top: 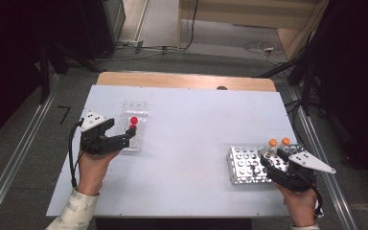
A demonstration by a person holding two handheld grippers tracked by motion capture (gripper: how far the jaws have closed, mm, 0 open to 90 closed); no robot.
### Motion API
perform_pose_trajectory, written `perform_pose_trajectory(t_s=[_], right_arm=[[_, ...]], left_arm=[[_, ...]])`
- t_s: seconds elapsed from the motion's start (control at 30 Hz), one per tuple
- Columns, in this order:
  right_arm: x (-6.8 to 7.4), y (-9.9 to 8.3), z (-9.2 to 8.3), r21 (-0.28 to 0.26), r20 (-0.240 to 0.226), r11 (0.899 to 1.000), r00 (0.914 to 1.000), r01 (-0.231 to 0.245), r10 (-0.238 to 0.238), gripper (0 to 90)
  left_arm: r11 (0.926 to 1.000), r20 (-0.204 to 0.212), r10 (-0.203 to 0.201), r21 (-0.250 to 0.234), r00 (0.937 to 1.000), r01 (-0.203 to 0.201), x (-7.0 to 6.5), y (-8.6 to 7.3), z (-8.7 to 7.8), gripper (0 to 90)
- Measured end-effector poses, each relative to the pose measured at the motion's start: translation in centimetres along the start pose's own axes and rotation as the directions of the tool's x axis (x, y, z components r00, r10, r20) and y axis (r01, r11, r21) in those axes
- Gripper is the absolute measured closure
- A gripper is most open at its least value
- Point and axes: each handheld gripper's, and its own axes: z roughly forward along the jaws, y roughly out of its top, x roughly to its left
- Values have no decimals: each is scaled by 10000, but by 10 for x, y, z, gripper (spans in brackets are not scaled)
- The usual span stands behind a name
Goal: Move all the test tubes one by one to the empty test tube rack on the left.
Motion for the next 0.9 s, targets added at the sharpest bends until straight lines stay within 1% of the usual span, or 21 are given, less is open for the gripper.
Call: perform_pose_trajectory(t_s=[0.03,0.1,0.13,0.27,0.33,0.37,0.53,0.73,0.9], right_arm=[[-2,0,3,62,97,10000,9999,-61,61,332],[-6,-1,9,131,100,9997,9998,-198,197,371],[-8,-1,11,153,160,9996,9996,-243,240,388],[-13,2,17,84,281,9993,9990,-364,362,456],[-13,3,20,123,279,9992,9989,-382,378,495],[-13,3,21,143,309,9995,9991,-289,284,516],[-11,4,28,361,416,9987,9986,-349,334,593],[-12,4,30,387,605,9988,9978,-303,279,696],[-12,5,27,244,594,9992,9977,-332,317,709]], left_arm=[[10000,29,-44,-50,10000,44,0,0,0,196],[9998,10,-17,-173,10000,17,-1,0,-2,199],[9998,-41,3,-189,10000,-4,-1,1,-3,202],[9999,43,33,-150,10000,-33,-2,1,-2,203],[9999,51,34,-143,10000,-33,-3,1,-1,202],[9999,43,52,-130,10000,-52,-3,1,-1,202],[9999,86,93,-129,9999,-91,-4,1,-1,203],[9999,74,94,-74,9999,-94,-5,0,0,203],[9999,109,118,-92,9999,-117,-6,0,0,203]])
